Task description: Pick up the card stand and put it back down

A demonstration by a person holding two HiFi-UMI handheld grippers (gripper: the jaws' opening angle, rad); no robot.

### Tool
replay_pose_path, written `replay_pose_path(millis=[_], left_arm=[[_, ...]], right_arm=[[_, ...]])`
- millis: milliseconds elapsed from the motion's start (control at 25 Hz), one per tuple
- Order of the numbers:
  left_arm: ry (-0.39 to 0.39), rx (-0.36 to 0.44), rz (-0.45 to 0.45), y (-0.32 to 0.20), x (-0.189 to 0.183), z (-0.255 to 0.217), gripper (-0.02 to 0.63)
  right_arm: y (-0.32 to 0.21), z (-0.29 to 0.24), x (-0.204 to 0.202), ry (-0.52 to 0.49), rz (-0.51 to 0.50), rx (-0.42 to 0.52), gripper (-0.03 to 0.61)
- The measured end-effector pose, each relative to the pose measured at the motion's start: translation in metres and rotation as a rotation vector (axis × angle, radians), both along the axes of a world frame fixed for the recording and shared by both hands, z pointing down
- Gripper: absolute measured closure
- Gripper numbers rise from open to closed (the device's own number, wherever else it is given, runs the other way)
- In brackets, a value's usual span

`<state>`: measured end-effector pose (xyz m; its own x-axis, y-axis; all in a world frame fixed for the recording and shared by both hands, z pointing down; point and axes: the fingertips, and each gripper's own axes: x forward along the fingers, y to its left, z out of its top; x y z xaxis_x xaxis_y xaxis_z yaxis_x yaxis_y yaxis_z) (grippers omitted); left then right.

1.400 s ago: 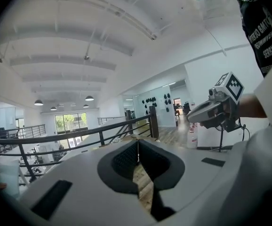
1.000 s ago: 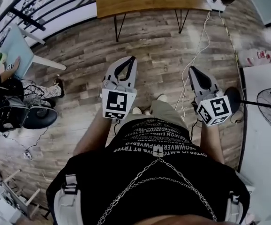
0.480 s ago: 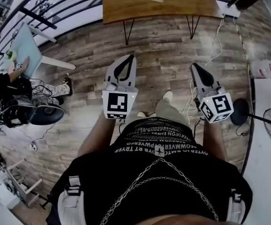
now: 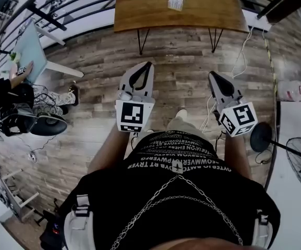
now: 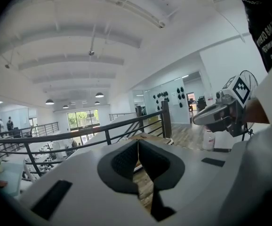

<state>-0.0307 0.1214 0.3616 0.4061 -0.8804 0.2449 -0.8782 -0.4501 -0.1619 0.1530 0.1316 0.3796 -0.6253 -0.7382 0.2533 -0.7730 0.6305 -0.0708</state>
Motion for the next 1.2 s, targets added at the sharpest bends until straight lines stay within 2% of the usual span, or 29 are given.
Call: replay_pose_path(millis=[240,440,640,880,1200], left_arm=[[-0.002,0.010,-0.036,-0.016,0.016,-0.006,0.584],[0.081,0.025,-0.088,-0.025,0.017,-0.019,0.584],[0.058,0.028,-0.117,-0.025,0.024,-0.021,0.584],[0.011,0.052,-0.102,-0.023,0.039,-0.029,0.584],[-0.018,0.052,-0.094,-0.040,0.036,-0.027,0.584]], right_arm=[[-0.022,-0.002,0.018,-0.007,-0.033,0.011,0.565],[-0.044,-0.012,0.028,-0.010,-0.061,0.042,0.565],[-0.056,-0.018,0.036,-0.016,-0.088,0.066,0.565],[-0.059,-0.030,0.043,-0.021,-0.099,0.100,0.565],[-0.077,-0.035,0.044,0.022,-0.073,0.131,0.565]])
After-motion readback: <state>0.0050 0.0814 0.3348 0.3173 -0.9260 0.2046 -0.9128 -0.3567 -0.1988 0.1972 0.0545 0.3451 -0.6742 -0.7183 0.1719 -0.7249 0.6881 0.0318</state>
